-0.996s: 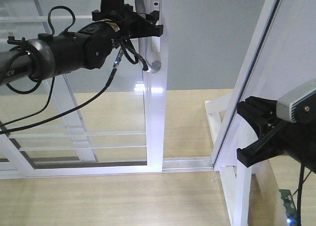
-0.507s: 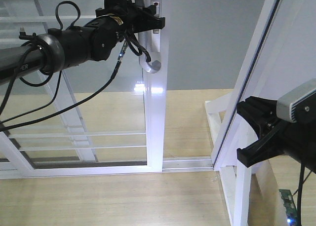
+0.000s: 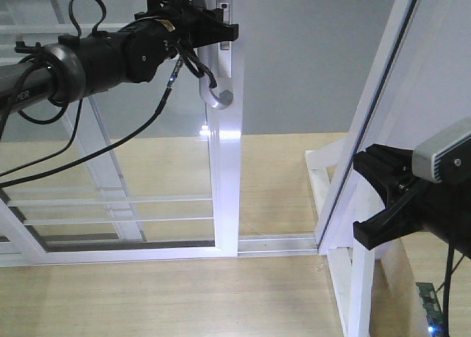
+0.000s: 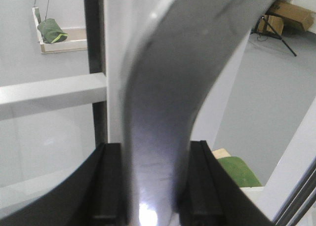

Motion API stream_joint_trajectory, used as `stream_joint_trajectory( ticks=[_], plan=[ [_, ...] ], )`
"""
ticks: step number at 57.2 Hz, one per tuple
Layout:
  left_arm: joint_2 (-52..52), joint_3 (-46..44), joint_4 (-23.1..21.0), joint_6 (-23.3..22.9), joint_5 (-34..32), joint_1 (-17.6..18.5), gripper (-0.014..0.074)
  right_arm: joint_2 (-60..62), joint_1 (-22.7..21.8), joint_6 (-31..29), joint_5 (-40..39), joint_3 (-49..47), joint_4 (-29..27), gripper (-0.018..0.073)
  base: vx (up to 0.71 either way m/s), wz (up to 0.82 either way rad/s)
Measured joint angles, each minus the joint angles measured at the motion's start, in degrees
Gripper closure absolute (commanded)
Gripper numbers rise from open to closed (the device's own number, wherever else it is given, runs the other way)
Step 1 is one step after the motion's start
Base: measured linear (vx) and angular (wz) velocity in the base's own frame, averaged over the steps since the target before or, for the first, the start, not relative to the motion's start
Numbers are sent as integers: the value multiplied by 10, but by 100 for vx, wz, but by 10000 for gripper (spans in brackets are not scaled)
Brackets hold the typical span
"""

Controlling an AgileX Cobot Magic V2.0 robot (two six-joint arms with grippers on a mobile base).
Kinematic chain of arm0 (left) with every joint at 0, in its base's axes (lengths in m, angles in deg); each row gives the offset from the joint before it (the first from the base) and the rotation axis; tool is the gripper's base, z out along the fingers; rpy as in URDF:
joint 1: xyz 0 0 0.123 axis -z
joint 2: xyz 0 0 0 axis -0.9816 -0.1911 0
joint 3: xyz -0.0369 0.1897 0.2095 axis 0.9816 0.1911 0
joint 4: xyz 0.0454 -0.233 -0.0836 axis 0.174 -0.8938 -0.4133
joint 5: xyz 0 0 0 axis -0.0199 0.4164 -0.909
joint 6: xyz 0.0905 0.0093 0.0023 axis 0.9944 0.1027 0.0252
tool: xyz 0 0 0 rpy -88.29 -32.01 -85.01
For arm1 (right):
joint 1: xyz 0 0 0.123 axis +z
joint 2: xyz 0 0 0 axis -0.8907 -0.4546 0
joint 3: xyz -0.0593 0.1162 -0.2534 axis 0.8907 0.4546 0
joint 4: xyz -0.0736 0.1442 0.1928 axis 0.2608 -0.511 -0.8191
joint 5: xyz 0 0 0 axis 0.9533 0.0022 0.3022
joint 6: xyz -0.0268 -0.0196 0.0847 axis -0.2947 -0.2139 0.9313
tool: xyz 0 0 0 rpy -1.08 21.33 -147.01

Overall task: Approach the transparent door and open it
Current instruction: 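Slide the door farther open with the left gripper, away from the right gripper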

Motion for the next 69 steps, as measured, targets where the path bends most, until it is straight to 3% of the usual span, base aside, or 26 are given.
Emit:
stream_joint_trajectory(
  ticks=[14,28,69],
  plan=[
    [15,1,-8,34,28,-12,596,0,0,0,0,0,0,561,0,0],
    [38,3,-10,40,83,-40,596,0,0,0,0,0,0,561,0,0],
    [102,20,-5,44,203,-167,596,0,0,0,0,0,0,561,0,0]
  ],
)
